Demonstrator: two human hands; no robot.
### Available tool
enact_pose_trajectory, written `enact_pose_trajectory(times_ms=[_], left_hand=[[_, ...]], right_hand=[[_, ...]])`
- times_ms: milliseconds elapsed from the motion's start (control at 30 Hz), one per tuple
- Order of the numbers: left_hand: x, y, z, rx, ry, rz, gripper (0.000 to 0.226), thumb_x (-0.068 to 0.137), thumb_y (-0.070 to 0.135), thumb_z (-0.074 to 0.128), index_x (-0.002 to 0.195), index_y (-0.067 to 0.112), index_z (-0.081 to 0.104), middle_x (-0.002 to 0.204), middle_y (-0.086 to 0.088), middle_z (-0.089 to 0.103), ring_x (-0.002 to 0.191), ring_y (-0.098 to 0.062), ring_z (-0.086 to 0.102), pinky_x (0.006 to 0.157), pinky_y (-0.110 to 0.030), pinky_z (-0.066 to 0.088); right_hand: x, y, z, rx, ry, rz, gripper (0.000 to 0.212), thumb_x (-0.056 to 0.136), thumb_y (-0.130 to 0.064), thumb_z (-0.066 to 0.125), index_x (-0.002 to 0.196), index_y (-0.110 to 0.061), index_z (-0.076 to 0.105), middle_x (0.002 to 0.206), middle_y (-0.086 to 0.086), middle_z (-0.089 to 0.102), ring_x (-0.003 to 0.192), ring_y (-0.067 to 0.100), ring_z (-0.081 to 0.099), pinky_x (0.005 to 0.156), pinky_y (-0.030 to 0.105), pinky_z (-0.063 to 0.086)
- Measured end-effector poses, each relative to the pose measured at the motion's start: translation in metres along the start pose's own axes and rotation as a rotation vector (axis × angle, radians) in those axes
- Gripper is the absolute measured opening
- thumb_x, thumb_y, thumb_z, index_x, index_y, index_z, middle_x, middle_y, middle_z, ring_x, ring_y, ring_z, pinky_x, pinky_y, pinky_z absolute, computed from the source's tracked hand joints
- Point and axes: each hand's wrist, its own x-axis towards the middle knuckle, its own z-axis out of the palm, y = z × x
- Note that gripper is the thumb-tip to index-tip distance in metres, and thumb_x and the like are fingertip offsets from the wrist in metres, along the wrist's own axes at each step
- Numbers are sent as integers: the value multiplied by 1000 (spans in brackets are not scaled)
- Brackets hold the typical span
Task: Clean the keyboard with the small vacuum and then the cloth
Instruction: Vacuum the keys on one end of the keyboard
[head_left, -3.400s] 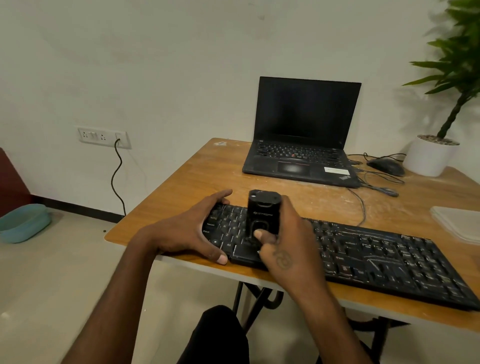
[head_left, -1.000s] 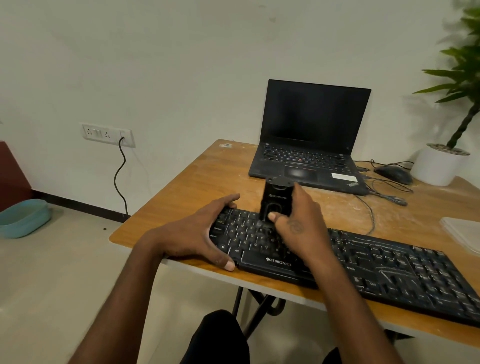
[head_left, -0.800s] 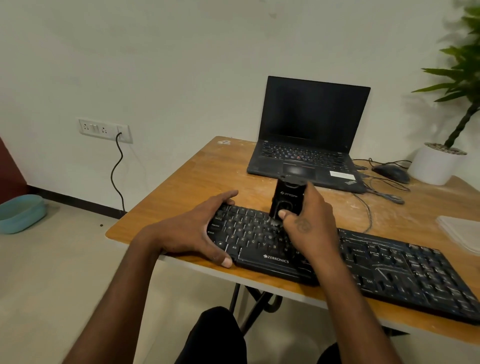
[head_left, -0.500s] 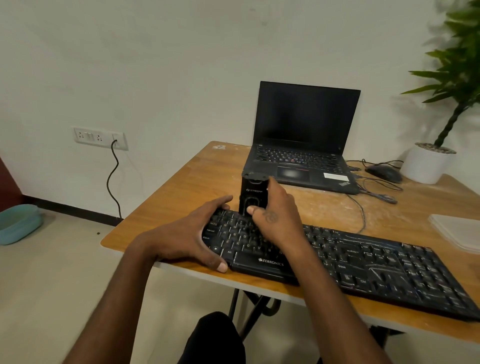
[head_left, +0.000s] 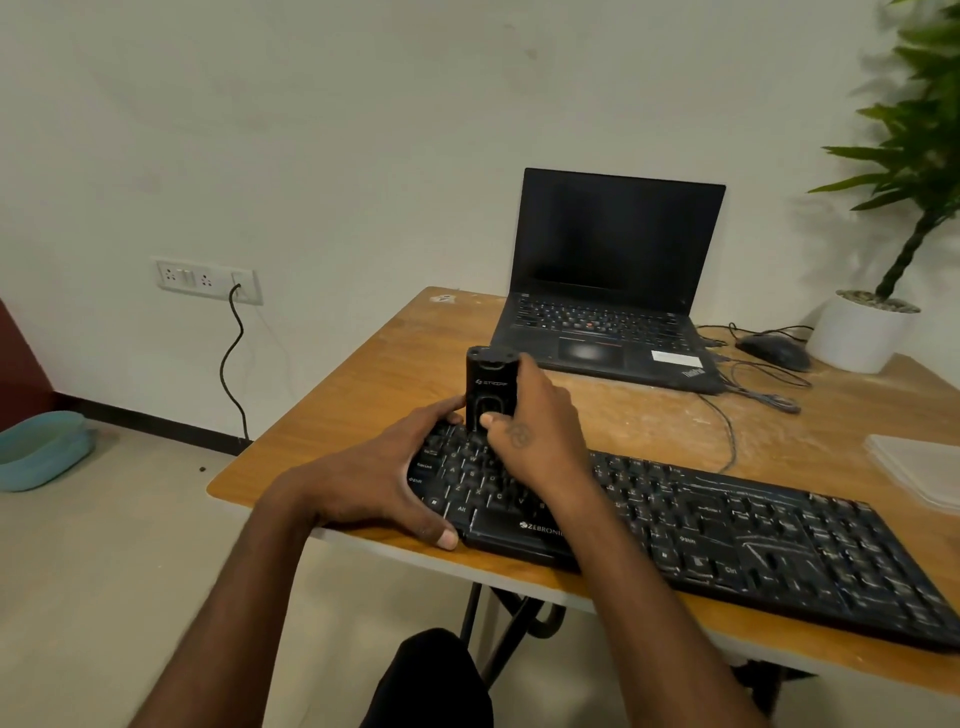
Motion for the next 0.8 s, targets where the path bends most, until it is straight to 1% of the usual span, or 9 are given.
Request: enact_pose_trajectory(times_ms=[100,167,233,300,333,433,533,700,800], left_hand=[[0,0,0,-3,-6,10,133,66,35,100,156,64,7,156,26,27,139,2,39,111,-24,43],[0,-2,0,-6,-4,19,132,65,37,100,155,65,8,158,25,27,141,1,38,115,-28,43],[0,-3,0,-10,0,20,132,65,37,100,156,64,8,158,25,27,141,1,38,116,-30,42],[1,-3,-1,-7,-4,19,132,65,36,100,155,65,8,158,25,27,141,0,38,116,-30,43],[1,-3,0,-4,-6,17,132,65,37,100,155,65,8,158,25,26,141,0,38,115,-29,43],[0,-2,0,-9,-3,11,131,65,36,100,154,67,8,157,26,27,139,2,39,111,-25,45],[-1,-1,1,-13,-2,0,131,66,32,100,155,66,8,156,26,28,137,3,41,107,-21,46],[0,-2,0,-5,-3,2,131,68,32,99,156,63,7,155,28,26,137,6,38,106,-17,44],[1,-3,0,-12,-1,11,131,67,33,100,156,64,8,155,28,27,138,3,39,108,-19,44]], right_hand=[[-5,12,-21,37,-15,48,50,87,-6,69,130,-20,49,109,-2,64,90,12,60,56,12,35],[-15,26,-41,63,-3,115,53,88,-4,69,134,-20,48,98,-10,56,79,3,58,52,9,37],[-25,37,-58,74,45,153,54,87,-4,69,135,-19,48,91,-17,50,80,3,58,53,11,37],[-28,42,-63,80,97,163,54,87,-4,71,134,-18,49,95,-17,52,89,9,59,57,14,37],[-28,40,-61,74,98,154,55,87,-4,71,134,-18,49,100,-14,54,87,7,57,57,12,36],[-22,27,-37,60,51,76,54,86,-6,71,133,-21,49,113,-3,64,91,12,61,58,12,38],[-16,17,-17,25,12,12,51,85,-6,71,129,-21,51,115,1,69,98,20,65,57,13,36],[-30,33,-44,148,12,63,53,86,-8,72,131,-26,50,106,-10,63,95,11,62,65,20,44],[-46,45,-57,160,50,81,53,87,-8,72,131,-27,50,106,-13,63,92,2,60,65,18,43]])
